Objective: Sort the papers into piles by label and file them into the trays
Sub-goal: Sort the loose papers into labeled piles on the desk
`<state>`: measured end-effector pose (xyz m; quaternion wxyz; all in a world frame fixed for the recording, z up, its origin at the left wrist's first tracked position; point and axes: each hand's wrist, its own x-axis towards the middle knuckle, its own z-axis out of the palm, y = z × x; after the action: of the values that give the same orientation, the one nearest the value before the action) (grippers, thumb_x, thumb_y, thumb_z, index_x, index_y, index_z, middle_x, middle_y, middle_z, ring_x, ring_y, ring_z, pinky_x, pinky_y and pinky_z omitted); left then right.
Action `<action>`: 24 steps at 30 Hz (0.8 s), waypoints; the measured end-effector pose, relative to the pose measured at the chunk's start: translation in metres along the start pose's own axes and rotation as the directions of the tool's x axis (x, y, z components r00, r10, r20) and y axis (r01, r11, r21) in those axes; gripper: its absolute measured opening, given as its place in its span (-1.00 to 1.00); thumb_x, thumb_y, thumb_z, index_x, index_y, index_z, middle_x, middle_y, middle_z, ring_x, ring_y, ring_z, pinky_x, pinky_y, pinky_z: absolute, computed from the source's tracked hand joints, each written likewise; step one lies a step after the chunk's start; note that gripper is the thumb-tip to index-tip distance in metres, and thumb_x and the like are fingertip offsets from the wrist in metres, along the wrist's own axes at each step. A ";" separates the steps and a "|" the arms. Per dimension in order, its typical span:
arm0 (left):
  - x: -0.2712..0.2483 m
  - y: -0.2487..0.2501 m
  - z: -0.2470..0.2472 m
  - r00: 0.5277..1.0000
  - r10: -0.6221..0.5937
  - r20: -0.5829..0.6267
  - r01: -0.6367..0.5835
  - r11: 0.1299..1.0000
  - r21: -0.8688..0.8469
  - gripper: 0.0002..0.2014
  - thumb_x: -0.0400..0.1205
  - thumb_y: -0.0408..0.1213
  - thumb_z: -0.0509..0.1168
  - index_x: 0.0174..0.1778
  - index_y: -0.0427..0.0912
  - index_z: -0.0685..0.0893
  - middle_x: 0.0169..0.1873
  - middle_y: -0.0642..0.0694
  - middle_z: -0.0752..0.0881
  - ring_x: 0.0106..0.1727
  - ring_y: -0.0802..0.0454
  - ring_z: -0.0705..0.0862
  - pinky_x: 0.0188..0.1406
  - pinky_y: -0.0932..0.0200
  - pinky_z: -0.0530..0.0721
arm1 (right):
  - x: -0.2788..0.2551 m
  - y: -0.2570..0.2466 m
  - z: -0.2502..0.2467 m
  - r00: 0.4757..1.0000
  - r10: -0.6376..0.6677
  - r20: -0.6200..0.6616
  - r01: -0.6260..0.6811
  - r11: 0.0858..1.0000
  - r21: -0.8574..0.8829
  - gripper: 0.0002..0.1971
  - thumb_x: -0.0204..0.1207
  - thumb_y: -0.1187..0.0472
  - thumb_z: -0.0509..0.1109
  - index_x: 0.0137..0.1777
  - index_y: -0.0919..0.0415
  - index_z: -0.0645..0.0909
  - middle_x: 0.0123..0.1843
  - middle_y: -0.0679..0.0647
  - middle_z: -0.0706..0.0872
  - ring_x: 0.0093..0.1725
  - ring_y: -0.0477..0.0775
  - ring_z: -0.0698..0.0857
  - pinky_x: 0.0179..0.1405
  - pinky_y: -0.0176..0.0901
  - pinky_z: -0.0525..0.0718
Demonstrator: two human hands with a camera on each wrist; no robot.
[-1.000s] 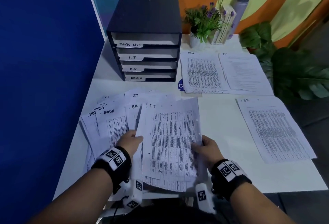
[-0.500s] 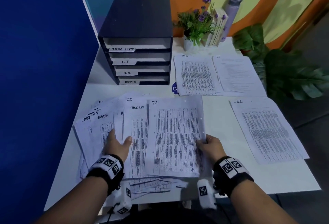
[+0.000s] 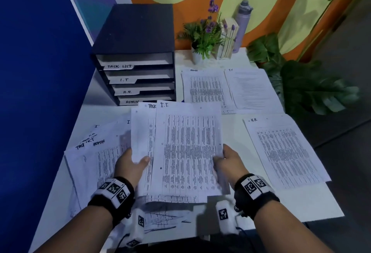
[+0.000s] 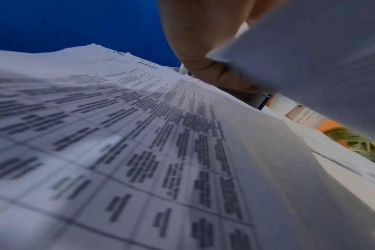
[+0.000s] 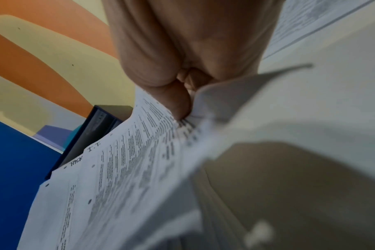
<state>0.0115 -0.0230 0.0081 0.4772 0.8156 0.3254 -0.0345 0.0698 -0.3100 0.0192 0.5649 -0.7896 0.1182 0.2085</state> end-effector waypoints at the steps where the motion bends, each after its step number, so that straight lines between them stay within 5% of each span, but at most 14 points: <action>1: -0.002 0.007 0.004 1.000 0.003 0.001 -0.003 1.000 -0.020 -0.48 0.52 0.01 0.44 0.36 -0.14 0.58 0.25 -0.08 0.70 0.24 -0.14 0.68 0.33 -0.18 0.61 | 0.002 -0.005 -0.006 1.000 -0.013 -0.004 0.013 1.000 -0.008 -0.90 0.55 0.43 0.23 -0.02 0.27 0.53 -0.36 0.20 0.55 -0.44 0.09 0.54 -0.47 -0.10 0.57; 6: -0.016 0.044 0.023 0.996 0.089 0.021 -0.087 0.991 -0.098 -0.78 0.64 -0.13 0.37 0.17 -0.05 0.65 -0.01 0.09 0.72 0.05 0.01 0.70 0.14 0.13 0.59 | 0.018 -0.018 -0.037 0.989 -0.126 -0.082 0.111 0.980 -0.163 -0.84 0.58 0.42 0.21 -0.04 0.17 0.55 -0.24 0.23 0.62 -0.30 0.04 0.58 -0.32 -0.15 0.62; 11: -0.017 0.070 0.043 0.985 0.133 0.113 -0.120 0.985 -0.122 -0.73 0.54 -0.26 0.49 0.11 0.03 0.64 -0.07 0.19 0.74 -0.05 0.26 0.69 -0.16 0.32 0.58 | 0.036 -0.031 -0.060 0.974 -0.195 -0.119 0.172 0.968 -0.181 -0.89 0.64 0.32 0.25 0.04 0.10 0.53 -0.15 0.15 0.65 -0.24 0.05 0.64 -0.34 -0.25 0.66; 15: -0.008 0.090 0.056 0.996 0.090 0.001 -0.088 0.983 -0.163 -0.75 0.54 -0.28 0.48 0.12 -0.05 0.66 -0.08 0.07 0.75 -0.07 0.11 0.72 -0.09 0.25 0.59 | 0.049 -0.026 -0.078 0.991 -0.077 -0.106 0.074 0.997 -0.027 -0.43 0.54 0.06 0.46 0.51 -0.15 0.34 0.20 0.09 0.59 0.18 0.12 0.65 0.21 0.05 0.66; 18: 0.001 0.104 0.066 0.995 0.063 -0.079 -0.077 0.980 -0.183 -0.77 0.53 -0.28 0.49 0.08 -0.08 0.67 -0.10 0.04 0.76 -0.07 0.03 0.73 -0.07 0.22 0.61 | 0.050 -0.018 -0.088 0.999 -0.002 0.050 -0.004 0.991 0.132 -0.26 0.50 0.29 0.48 0.50 -0.29 0.21 0.12 0.15 0.52 0.02 0.17 0.69 -0.05 0.03 0.76; 21: 0.011 0.113 0.079 0.994 0.050 -0.097 -0.068 0.979 -0.193 -0.77 0.55 -0.26 0.48 0.09 -0.08 0.67 -0.08 0.06 0.74 -0.02 -0.01 0.72 0.01 0.18 0.61 | 0.063 -0.012 -0.098 0.986 -0.079 -0.149 0.097 0.988 0.118 -0.39 0.48 0.52 0.36 0.33 -0.11 0.32 0.05 0.25 0.53 -0.27 0.21 0.72 -0.36 -0.08 0.75; 24: 0.020 0.119 0.092 0.994 0.035 -0.104 -0.053 0.983 -0.176 -0.72 0.56 -0.25 0.47 0.17 -0.12 0.67 -0.03 0.01 0.75 0.02 -0.05 0.72 0.05 0.16 0.62 | 0.094 -0.013 -0.117 0.929 -0.172 -0.327 0.183 0.983 0.001 -0.66 0.49 0.53 0.27 -0.02 0.02 0.46 -0.01 0.20 0.60 -0.35 0.30 0.76 -0.47 -0.15 0.72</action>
<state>0.1175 -0.1266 0.0413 0.5320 0.7774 0.3325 0.0465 0.1812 -0.4112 0.0193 0.5665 -0.8116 0.1411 0.0217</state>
